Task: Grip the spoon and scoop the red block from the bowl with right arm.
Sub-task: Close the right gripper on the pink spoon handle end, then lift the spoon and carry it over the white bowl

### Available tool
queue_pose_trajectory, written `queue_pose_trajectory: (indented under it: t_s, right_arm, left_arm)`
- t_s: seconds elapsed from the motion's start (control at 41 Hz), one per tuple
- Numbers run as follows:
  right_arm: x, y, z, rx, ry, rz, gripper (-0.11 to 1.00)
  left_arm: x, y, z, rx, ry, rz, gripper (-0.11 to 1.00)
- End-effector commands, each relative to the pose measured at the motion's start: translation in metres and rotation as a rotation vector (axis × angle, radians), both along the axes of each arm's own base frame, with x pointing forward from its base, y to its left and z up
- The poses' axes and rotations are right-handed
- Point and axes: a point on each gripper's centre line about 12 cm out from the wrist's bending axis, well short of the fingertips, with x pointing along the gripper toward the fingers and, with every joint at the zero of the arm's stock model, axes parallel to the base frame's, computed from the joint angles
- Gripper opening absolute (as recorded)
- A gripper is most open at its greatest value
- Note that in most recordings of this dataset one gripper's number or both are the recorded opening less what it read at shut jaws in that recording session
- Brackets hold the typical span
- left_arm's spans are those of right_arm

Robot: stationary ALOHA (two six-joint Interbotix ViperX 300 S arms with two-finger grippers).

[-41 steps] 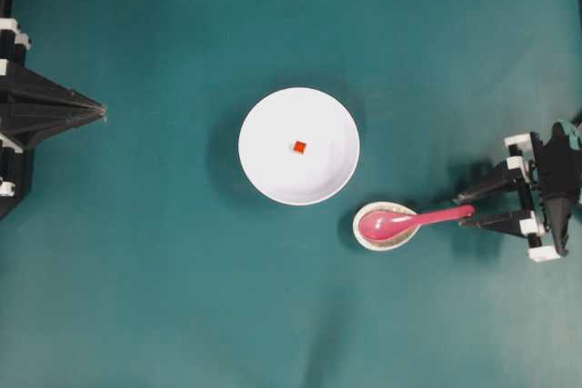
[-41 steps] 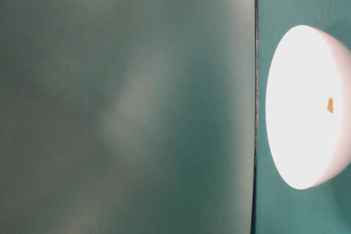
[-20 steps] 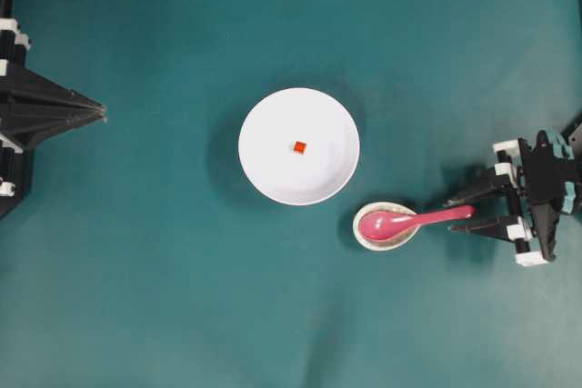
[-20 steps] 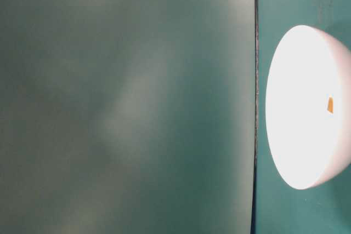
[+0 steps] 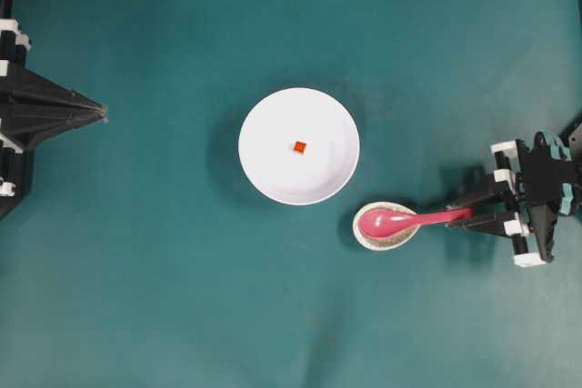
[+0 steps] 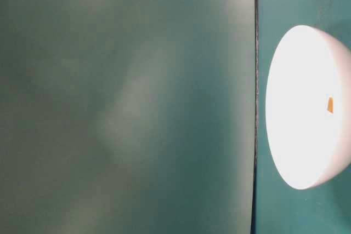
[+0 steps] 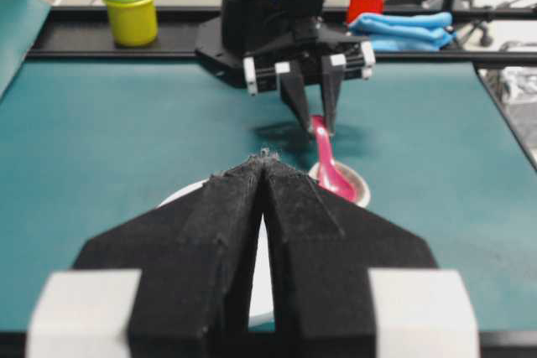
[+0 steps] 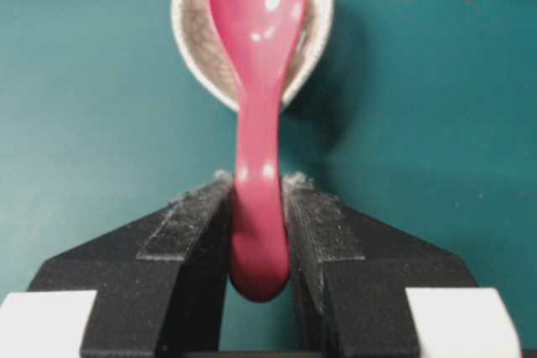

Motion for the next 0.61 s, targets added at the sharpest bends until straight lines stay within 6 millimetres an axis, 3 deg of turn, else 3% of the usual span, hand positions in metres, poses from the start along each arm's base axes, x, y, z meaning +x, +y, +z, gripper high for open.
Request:
queue_pose_trajectory:
  t_s: [0.0,0.293,0.586]
  right_arm:
    - [0.003,0.001,0.003,0.006,-0.022,-0.001,0.25]
    - [0.016,0.005,0.018,0.038,-0.088,-0.009,0.24]
    - [0.051,0.011,0.060,0.087,-0.130,-0.026,0.24]
  left_arm:
    - [0.002,0.000,0.012,0.003,-0.028,0.000,0.00]
    - [0.001,0.000,0.011,0.002,-0.018,0.001,0.00]
    - [0.002,0.000,0.009,-0.001,0.002,0.002,0.00]
